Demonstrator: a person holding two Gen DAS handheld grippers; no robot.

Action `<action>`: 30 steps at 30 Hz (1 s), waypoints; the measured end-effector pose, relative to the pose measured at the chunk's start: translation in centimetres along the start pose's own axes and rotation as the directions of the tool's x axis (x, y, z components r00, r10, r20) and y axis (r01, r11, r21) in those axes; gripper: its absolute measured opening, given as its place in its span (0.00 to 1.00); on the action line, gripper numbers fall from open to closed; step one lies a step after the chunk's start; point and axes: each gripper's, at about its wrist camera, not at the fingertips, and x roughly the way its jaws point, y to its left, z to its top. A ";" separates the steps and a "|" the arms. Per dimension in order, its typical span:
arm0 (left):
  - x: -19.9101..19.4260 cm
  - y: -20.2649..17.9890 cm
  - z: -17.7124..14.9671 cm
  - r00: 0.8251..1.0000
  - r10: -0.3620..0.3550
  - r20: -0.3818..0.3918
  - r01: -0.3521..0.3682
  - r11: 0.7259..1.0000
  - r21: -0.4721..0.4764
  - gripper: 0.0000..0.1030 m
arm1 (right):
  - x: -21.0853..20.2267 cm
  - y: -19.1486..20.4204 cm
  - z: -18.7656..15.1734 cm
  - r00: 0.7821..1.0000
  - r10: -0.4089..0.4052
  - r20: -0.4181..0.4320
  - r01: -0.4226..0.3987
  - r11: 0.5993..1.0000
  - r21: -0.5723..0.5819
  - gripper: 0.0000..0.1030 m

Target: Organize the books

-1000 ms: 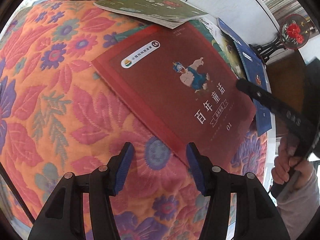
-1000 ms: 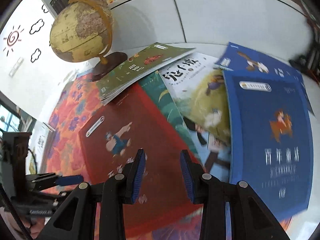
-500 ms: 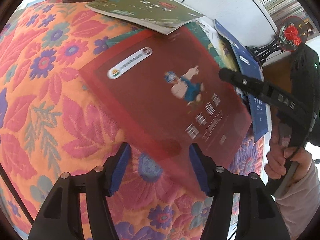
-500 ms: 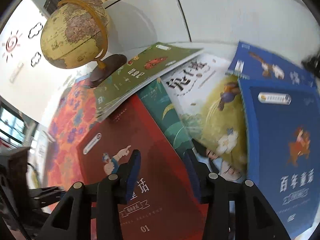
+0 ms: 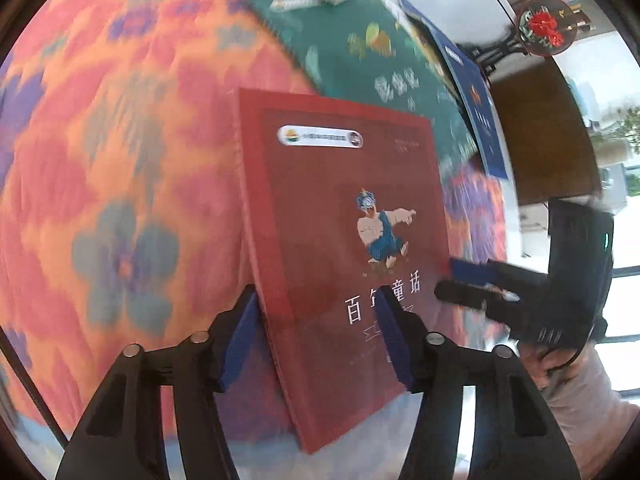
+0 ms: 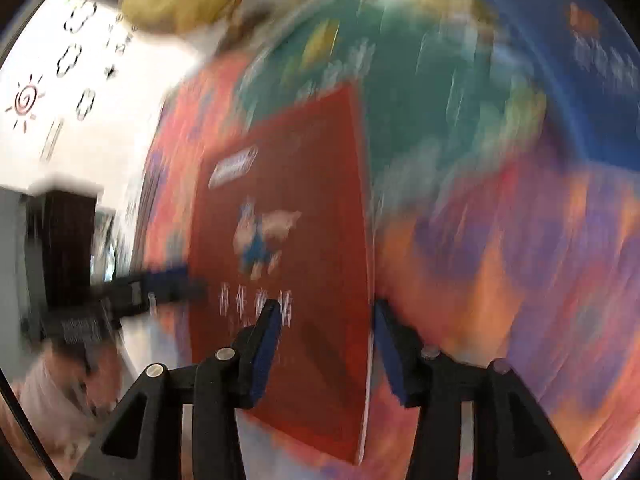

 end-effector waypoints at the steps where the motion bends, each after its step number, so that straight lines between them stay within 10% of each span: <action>1: -0.1 0.3 -0.4 1.000 -0.014 -0.011 0.014 1.000 -0.005 0.50 | 0.1 0.2 -1.2 0.999 0.028 -0.035 -0.028 1.000 0.010 0.46; 17: 0.7 2.5 -0.7 0.984 -0.052 -0.173 0.039 0.996 -0.081 0.21 | -0.3 -4.6 -1.8 0.956 0.292 -0.029 -0.283 0.945 0.163 0.33; 21: 0.7 2.5 -0.7 0.984 -0.037 -0.176 0.022 0.996 -0.085 0.21 | -0.6 -4.7 -1.9 0.960 0.280 -0.025 -0.274 0.951 0.140 0.32; 23: 0.7 2.4 -0.8 0.985 -0.023 -0.168 0.010 0.997 -0.079 0.21 | -0.7 -4.4 -1.8 0.976 0.217 -0.029 -0.212 0.971 0.115 0.13; 30: 0.1 2.8 -1.4 0.992 -0.023 -0.127 0.012 0.996 -0.087 0.21 | -0.1 -3.9 -1.8 0.982 0.190 -0.009 -0.187 0.974 0.130 0.12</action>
